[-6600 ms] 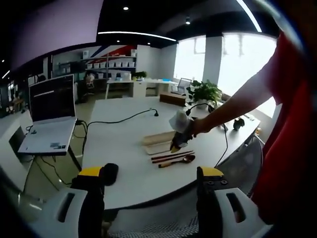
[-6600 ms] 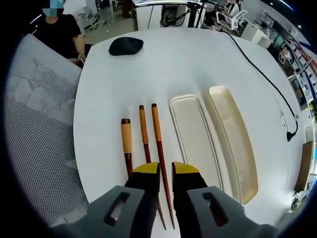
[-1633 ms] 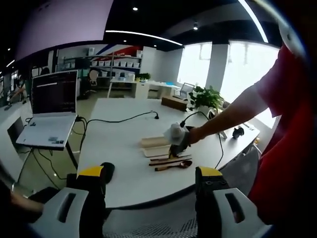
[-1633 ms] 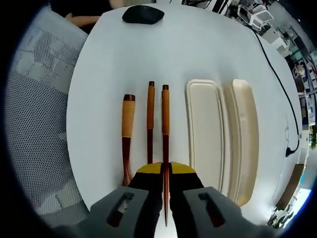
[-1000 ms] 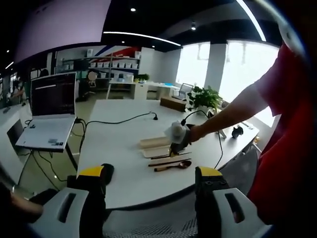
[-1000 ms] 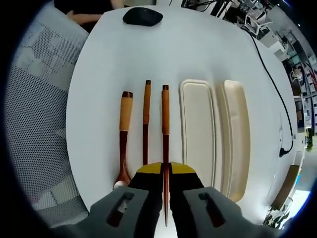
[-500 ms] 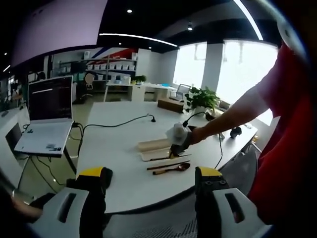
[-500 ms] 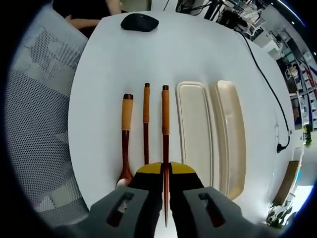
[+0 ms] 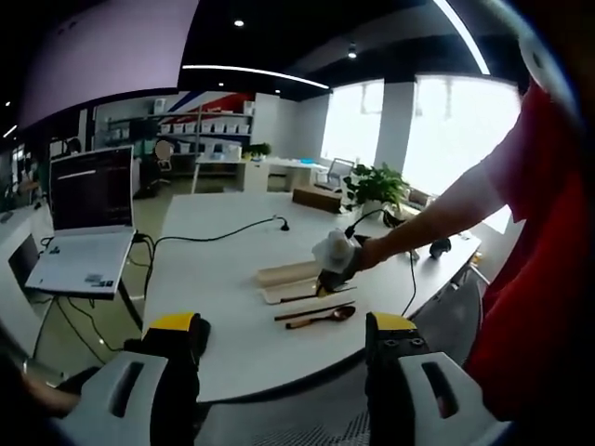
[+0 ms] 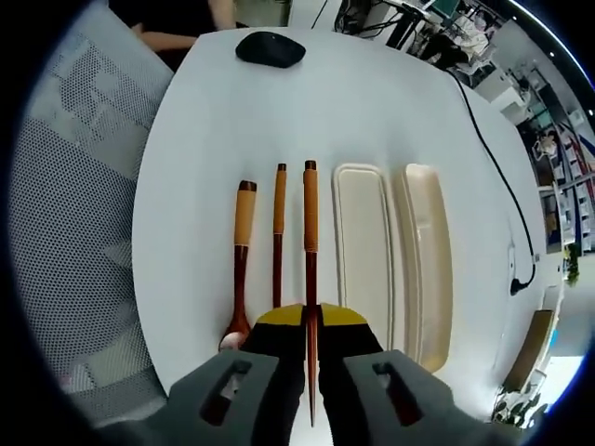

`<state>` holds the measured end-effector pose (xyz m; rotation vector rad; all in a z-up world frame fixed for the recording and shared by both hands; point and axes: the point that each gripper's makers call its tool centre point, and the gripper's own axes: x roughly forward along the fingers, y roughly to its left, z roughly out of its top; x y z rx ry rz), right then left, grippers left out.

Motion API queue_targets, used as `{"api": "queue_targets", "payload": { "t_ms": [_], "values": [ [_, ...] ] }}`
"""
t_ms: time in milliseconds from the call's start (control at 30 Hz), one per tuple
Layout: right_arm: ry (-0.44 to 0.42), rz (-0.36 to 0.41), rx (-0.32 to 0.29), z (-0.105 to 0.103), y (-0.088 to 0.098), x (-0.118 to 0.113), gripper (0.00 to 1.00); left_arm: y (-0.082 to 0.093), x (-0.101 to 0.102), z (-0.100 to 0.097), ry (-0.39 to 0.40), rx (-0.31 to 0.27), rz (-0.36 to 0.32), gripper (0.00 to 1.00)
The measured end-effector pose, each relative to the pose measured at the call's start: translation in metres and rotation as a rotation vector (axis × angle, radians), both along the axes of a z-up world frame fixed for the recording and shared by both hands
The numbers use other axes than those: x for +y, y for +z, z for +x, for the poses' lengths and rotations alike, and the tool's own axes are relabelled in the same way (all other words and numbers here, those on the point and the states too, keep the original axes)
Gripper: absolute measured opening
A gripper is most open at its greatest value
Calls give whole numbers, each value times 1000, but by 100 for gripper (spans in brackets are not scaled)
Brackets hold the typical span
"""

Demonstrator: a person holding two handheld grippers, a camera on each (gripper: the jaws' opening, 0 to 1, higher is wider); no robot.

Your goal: Arrange the utensils inside the cutlery case until each visible utensil rests in its matching compartment.

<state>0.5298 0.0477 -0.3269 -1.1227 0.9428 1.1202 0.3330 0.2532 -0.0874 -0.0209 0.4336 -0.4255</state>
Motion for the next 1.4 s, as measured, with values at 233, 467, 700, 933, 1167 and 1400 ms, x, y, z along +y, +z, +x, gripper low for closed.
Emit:
{"api": "queue_targets", "payload": {
  "t_ms": [233, 467, 700, 933, 1167, 1400],
  "values": [
    [10, 6, -18, -2, 3, 4, 0, -1, 1, 0, -22, 3, 9, 75],
    [23, 1, -44, -4, 10, -1, 0, -1, -1, 3, -34, -1, 2, 75],
    [4, 0, -44, -10, 13, -6, 0, -5, -4, 1, -50, 4, 7, 75],
    [18, -1, -44, -17, 15, -8, 0, -8, -3, -4, -52, 10, 3, 75],
    [20, -8, -52, -20, 13, -11, 0, -11, -1, -6, -38, 20, -13, 75],
    [35, -27, -75, -26, 6, -13, 0, -6, -10, -7, -43, 5, -58, 78]
  ]
}}
